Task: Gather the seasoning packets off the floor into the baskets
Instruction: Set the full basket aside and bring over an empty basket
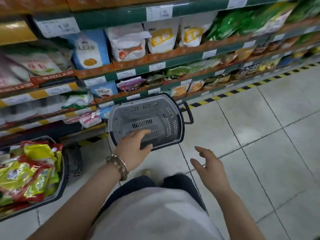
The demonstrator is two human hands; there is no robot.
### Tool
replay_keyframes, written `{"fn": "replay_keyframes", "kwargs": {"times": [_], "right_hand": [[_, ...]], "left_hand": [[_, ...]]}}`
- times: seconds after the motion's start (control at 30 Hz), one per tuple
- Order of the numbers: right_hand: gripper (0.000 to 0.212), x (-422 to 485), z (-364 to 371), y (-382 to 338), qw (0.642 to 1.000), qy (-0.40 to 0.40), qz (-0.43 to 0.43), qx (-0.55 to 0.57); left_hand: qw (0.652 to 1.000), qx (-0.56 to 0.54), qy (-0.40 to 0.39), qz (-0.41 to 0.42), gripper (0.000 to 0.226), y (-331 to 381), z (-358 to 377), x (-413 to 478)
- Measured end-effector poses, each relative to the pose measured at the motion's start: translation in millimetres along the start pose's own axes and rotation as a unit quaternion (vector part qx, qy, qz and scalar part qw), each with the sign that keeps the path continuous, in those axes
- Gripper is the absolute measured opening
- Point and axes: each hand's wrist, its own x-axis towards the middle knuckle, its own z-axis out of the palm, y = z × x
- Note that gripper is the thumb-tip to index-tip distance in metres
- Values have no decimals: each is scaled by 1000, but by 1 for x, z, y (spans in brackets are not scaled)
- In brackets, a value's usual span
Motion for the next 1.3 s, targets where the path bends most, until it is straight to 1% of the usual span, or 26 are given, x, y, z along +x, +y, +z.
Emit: {"fn": "replay_keyframes", "kwargs": {"times": [0.07,0.13,0.2,0.27,0.33,0.43,0.53,0.57,0.63,0.7,0.77,0.83,0.87,0.93,1.0,1.1,1.17,1.23,1.3], "right_hand": [[42,42,-19,1,1000,-14,-3,-16],[41,89,-38,-1,998,-42,-26,-47],[41,140,-55,-8,990,-83,-72,-90],[40,193,-70,-22,973,-131,-132,-135],[41,245,-82,-39,944,-187,-188,-198],[43,312,-92,-68,886,-269,-258,-274],[46,363,-83,-88,837,-332,-301,-314],[46,376,-76,-91,825,-349,-311,-317],[47,400,-54,-94,804,-381,-328,-319],[48,422,-24,-92,784,-395,-347,-331],[48,446,14,-84,759,-404,-371,-351],[48,470,58,-74,739,-410,-379,-377],[47,483,81,-66,727,-412,-383,-393],[46,518,129,-51,702,-399,-418,-416],[43,553,182,-32,687,-369,-449,-436],[44,593,230,-23,702,-300,-475,-438],[50,609,260,-5,714,-275,-475,-434],[55,616,279,14,725,-286,-468,-417],[57,621,288,28,740,-274,-479,-386]], "left_hand": [[1000,-8,5,-10,45,14,0,32],[999,-14,25,-38,45,25,3,62],[995,-34,46,-84,45,33,8,87],[986,-64,80,-130,46,39,17,110],[969,-100,118,-191,47,48,31,128],[930,-162,193,-268,48,63,54,152],[883,-208,244,-342,48,78,78,171],[868,-216,260,-365,48,81,86,177],[828,-236,299,-412,47,83,102,190],[790,-255,330,-449,46,74,120,205],[754,-264,350,-490,47,54,144,222],[711,-275,369,-532,49,27,178,238],[684,-283,378,-556,49,12,200,245],[624,-304,403,-597,53,-23,241,264],[559,-330,401,-647,60,-55,294,283],[502,-342,400,-686,71,-82,338,302],[455,-367,414,-698,78,-102,367,314],[399,-411,456,-681,84,-120,388,327],[340,-452,503,-653,83,-131,398,338]]}}
